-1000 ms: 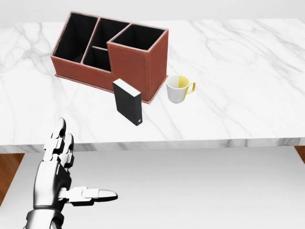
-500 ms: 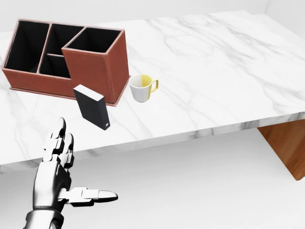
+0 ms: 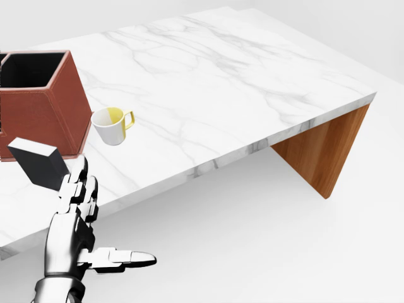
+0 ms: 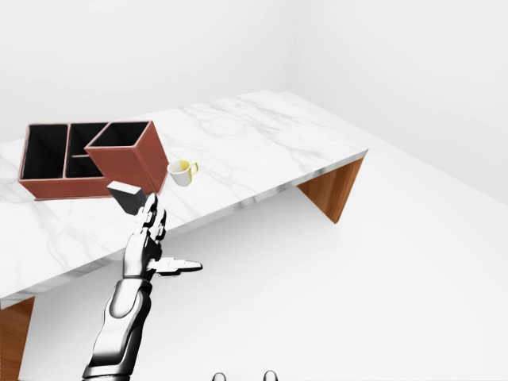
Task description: Pick up the book and place it in the right compartment of the caddy.
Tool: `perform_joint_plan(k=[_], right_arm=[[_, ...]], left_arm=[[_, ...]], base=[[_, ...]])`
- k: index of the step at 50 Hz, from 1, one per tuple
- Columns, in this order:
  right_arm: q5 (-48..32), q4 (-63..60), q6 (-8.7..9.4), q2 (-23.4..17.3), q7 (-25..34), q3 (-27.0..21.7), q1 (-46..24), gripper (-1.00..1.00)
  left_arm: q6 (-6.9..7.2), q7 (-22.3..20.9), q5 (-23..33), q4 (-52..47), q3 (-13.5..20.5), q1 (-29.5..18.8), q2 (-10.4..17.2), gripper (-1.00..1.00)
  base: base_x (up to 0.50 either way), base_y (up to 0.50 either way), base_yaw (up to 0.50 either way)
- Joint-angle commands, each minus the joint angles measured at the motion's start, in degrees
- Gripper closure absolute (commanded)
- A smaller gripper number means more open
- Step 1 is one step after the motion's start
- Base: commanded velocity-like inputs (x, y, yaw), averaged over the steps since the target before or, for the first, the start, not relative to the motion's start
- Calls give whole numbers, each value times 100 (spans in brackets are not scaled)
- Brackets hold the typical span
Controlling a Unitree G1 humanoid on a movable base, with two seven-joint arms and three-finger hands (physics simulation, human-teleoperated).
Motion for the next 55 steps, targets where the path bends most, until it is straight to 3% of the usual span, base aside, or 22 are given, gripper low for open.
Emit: perform_joint_plan(k=[1,7,15,22,34,42,46,50,55], right_arm=[[22,-19,0,-1,2,-8,6,-100],[33,-41,0,13,14,-12,9,-100],[-15,-6,0,3,-21,7,-22,-100],[-213,-42,0,13,-57,37,-58,-100],[-282,21,0,20,-32,97,-64,-100],[-282,20,0,-14,-65,96,-50,-100],[-198,34,0,-63,-114,29,-28,-100],[-276,46,0,-32,-73,73,-63,-100],[-286,35,0,-34,-93,70,-60,-100]], left_arm=[[-9,-2,-3,29,7,-18,3,-100],[47,-8,-7,-88,-3,26,1,-100],[-7,-13,-11,0,4,-10,3,-100],[-9,0,1,303,31,-127,15,-100],[-9,294,285,-4,13,22,-4,-100],[-9,1001,1249,-856,-118,436,-89,-100],[-2,1106,1272,-1370,-123,504,-134,-100],[210,1328,1574,-1861,-89,532,-126,-100],[65,1753,2225,-2062,-90,578,-113,-100]], base=[[0,0,-46],[0,0,-46],[0,0,-31],[0,0,0],[0,0,0],[0,0,0],[0,0,0],[0,0,0],[0,0,0]])
